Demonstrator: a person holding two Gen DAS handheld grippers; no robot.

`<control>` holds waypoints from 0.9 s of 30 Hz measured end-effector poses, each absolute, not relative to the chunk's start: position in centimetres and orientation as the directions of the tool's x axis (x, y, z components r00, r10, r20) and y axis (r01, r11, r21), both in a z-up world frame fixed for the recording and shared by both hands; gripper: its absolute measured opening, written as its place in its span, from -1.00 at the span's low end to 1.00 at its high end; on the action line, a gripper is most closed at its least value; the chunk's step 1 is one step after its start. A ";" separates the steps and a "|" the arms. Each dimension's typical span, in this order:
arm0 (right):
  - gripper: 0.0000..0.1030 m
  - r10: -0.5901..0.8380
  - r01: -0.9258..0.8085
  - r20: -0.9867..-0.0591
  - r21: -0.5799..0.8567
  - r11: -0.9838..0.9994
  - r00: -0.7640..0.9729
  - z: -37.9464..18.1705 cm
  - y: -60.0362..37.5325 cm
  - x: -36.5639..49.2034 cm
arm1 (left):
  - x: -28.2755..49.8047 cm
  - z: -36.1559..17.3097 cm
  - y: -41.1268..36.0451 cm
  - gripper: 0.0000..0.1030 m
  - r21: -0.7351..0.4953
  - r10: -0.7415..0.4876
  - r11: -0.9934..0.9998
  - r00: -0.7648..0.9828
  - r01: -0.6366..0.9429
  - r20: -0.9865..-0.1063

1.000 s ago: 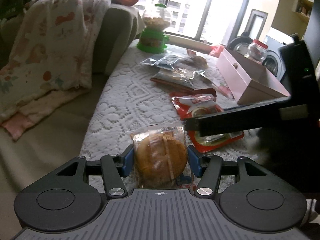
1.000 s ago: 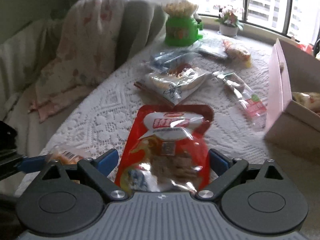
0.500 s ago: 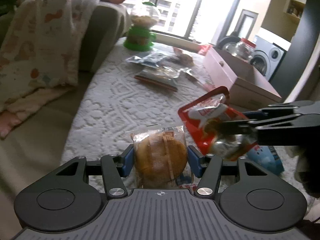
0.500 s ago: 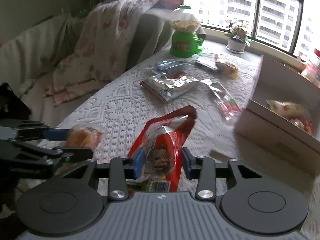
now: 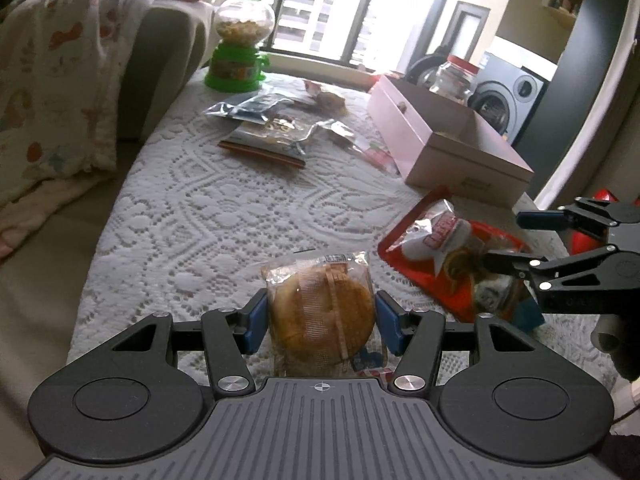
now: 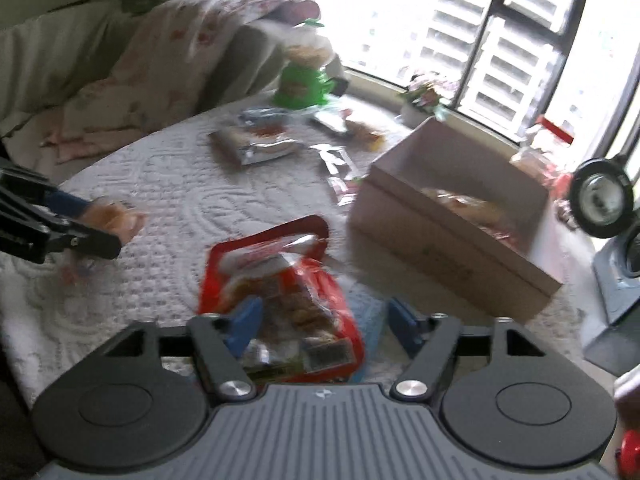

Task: Organize snacks
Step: 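Carry the bread with the left tool while the right tool carries both bags toward the pink box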

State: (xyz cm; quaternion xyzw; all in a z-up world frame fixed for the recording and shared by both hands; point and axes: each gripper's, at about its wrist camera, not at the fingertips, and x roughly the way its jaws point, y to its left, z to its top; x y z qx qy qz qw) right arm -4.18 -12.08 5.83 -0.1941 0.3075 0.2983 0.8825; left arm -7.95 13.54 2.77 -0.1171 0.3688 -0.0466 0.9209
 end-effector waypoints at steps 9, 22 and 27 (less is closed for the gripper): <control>0.48 0.476 -0.688 -0.637 -0.120 0.716 0.606 5.3 -9.3 -5.5 | -8.0 2.7 13.9 0.19 -0.245 -0.148 0.969 0.728 -0.028 -0.669; 0.65 0.437 -0.713 -0.678 -0.186 0.676 0.592 2.4 -7.7 -4.8 | -8.0 2.6 13.1 0.19 -0.235 -0.164 0.972 0.719 0.001 -0.676; -0.03 0.452 -0.715 -0.667 -0.178 0.676 0.593 4.2 -9.2 -5.6 | -8.0 2.6 12.7 0.20 -0.231 -0.172 0.973 0.719 0.016 -0.674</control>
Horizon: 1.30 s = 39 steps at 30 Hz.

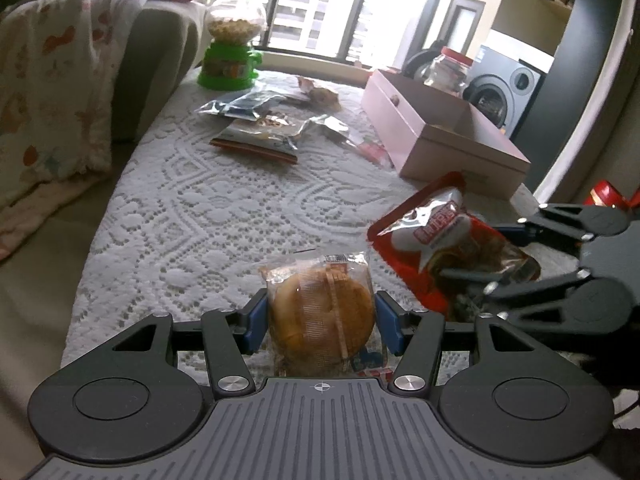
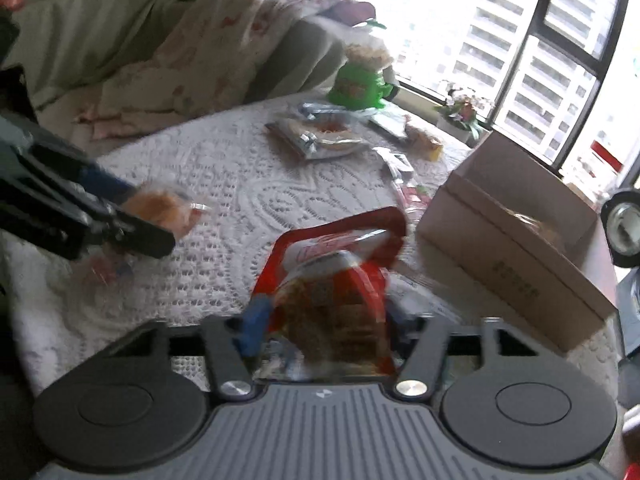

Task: Organize snacks
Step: 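Carry the bread with the left tool while the right tool carries both bags toward the pink box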

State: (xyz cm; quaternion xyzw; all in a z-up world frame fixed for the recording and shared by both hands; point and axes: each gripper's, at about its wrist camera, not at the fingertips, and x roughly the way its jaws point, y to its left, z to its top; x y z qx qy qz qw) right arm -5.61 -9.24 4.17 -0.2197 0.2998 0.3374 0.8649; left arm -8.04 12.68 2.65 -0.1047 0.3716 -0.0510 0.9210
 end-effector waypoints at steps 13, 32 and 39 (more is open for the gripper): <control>-0.64 0.426 -0.629 -0.639 -0.120 0.768 0.641 6.4 -16.0 -7.9 | -7.0 3.0 8.5 0.19 -0.214 -0.254 0.966 0.677 0.145 -0.691; -0.66 0.477 -0.498 -0.566 0.131 0.857 0.673 7.0 -20.8 -5.9 | -3.1 3.6 2.3 0.19 -0.226 -0.371 0.924 0.580 0.309 -0.725; -0.66 0.502 -0.502 -0.524 0.155 0.851 0.688 11.0 -22.0 -4.6 | -0.4 9.1 2.9 0.19 -0.231 -0.399 0.915 0.656 0.331 -0.641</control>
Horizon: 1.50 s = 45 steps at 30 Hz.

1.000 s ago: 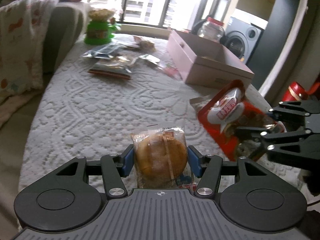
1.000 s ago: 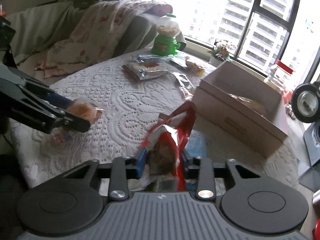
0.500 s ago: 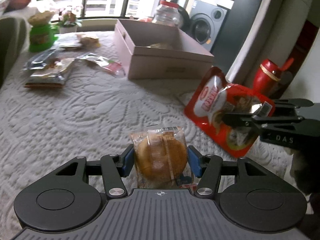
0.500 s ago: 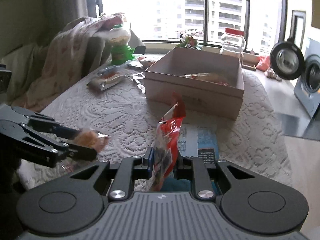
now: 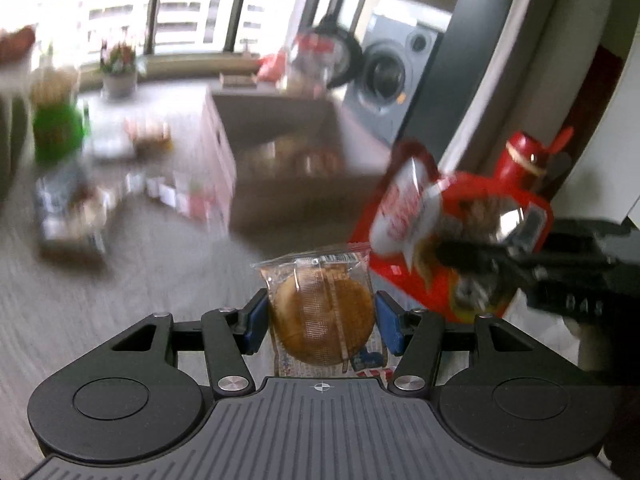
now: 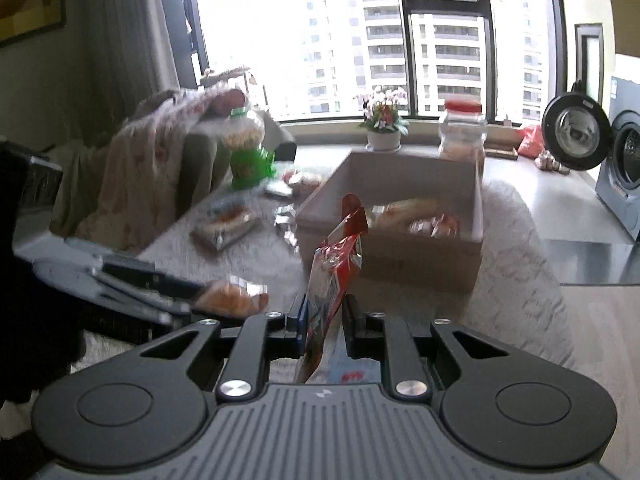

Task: Organize snacks
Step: 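Carry the bread with the left tool while the right tool carries both bags toward the pink box, then open the left tool over the pink box while the right tool releases the bags inside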

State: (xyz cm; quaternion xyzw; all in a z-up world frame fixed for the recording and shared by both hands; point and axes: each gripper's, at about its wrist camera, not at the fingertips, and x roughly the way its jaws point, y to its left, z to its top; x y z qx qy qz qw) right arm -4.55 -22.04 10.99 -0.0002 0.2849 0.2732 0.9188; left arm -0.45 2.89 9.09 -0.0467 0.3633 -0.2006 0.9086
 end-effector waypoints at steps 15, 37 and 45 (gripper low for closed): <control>-0.66 0.426 -0.392 -0.569 0.189 0.900 0.703 15.1 -21.8 13.8 | 23.2 13.2 3.1 0.18 -0.517 -0.561 0.802 0.672 0.299 -0.483; -0.06 0.384 -0.342 -0.644 0.197 0.919 0.662 10.0 -22.5 12.8 | 17.3 8.6 16.1 0.18 -0.355 -0.272 0.930 0.819 0.090 -0.506; 0.16 0.378 -0.433 -0.659 0.087 0.897 0.651 8.3 -20.3 6.1 | 13.7 5.8 19.7 0.18 -0.359 -0.238 0.933 0.777 0.017 -0.583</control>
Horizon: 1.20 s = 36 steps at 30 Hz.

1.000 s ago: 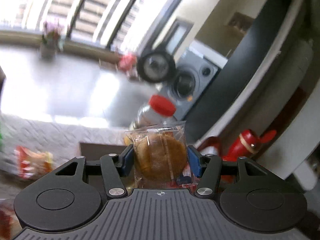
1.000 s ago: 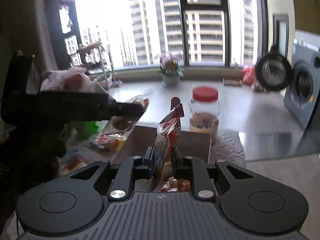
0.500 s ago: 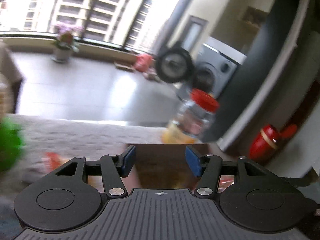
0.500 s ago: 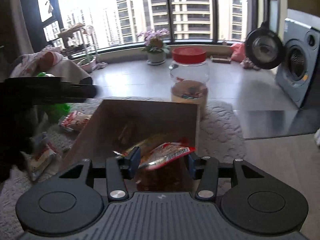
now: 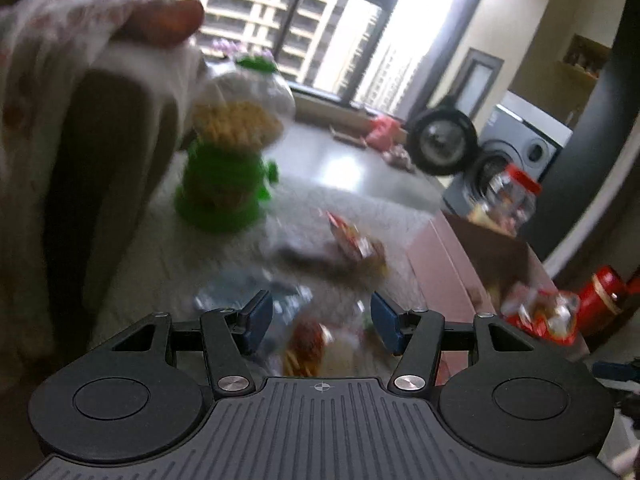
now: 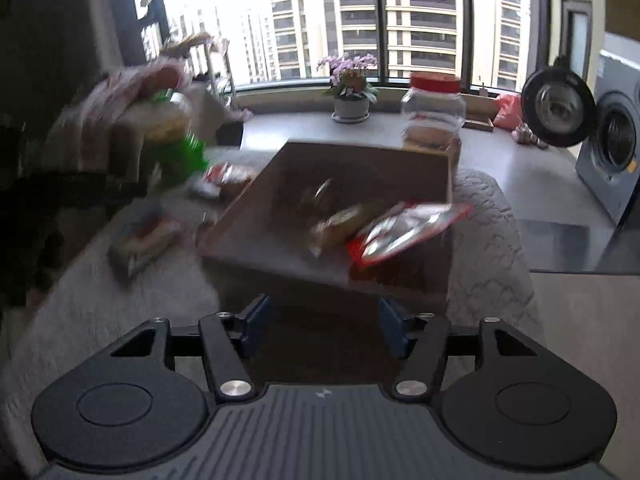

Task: Organize snacks
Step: 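Open the left tool over the pink box while the right tool releases the bags inside, then move both open tools back toward the snacks on the table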

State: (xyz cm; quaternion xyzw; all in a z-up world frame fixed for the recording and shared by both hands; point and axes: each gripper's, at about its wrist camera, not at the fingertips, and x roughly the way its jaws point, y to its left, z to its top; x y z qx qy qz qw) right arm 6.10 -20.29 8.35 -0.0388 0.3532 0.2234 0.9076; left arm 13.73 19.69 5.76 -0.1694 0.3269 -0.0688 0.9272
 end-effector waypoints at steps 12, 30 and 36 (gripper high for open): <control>-0.81 0.150 -0.164 -0.617 0.036 0.986 0.773 9.8 -21.8 15.5 | 11.6 4.1 16.0 0.18 -0.346 -0.308 0.932 0.745 0.110 -0.591; -0.31 0.176 -0.320 -0.769 -0.040 0.946 0.614 9.3 -17.5 22.1 | 9.9 4.1 17.8 0.17 -0.377 -0.260 0.926 0.781 0.033 -0.568; -0.31 0.342 -0.328 -0.824 0.203 0.923 0.452 7.8 -18.3 22.0 | 9.2 4.0 16.2 0.17 -0.398 -0.332 0.911 0.762 0.107 -0.556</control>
